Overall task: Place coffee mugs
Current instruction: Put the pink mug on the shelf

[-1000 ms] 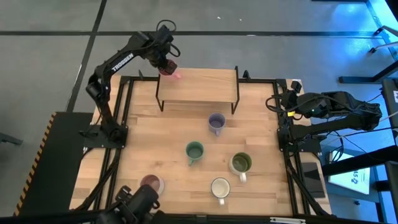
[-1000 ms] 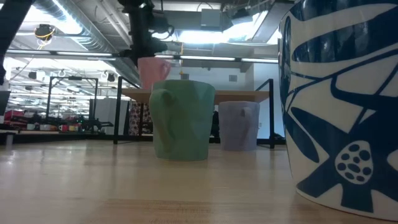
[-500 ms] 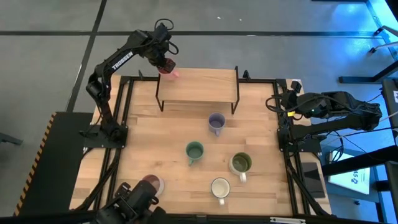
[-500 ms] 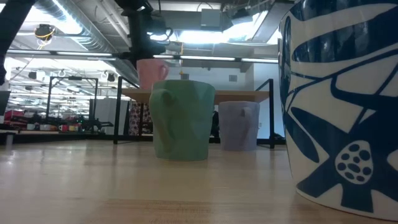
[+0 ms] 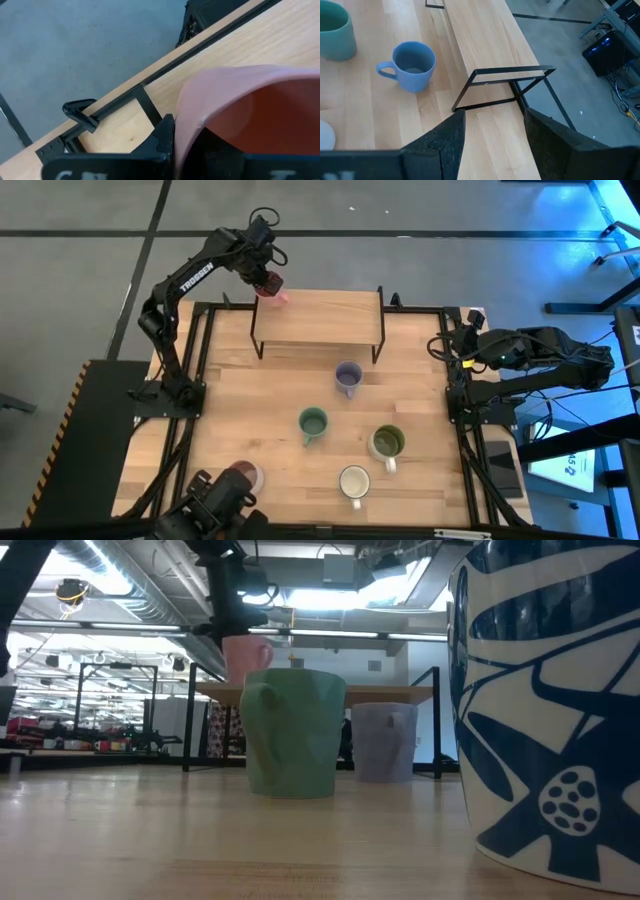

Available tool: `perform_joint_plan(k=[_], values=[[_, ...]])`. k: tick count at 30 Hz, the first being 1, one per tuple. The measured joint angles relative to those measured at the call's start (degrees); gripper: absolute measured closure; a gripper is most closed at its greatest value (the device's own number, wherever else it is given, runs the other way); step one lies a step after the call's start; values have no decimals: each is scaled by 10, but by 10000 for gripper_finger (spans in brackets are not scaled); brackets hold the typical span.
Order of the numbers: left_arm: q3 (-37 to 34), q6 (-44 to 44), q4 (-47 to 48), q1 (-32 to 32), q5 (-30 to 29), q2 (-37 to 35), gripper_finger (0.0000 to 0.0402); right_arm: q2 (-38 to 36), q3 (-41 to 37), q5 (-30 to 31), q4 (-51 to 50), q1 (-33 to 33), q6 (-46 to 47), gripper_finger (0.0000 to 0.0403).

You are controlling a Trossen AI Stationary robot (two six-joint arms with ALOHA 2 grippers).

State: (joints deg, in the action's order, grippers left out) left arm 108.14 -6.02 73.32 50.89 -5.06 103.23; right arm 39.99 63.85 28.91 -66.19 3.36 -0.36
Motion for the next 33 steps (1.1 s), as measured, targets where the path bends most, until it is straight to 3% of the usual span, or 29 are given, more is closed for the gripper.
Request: perform_joint_plan(k=[33], values=[[2,35,9,4,7,32,388,0,0,0,0,0,0,210]])
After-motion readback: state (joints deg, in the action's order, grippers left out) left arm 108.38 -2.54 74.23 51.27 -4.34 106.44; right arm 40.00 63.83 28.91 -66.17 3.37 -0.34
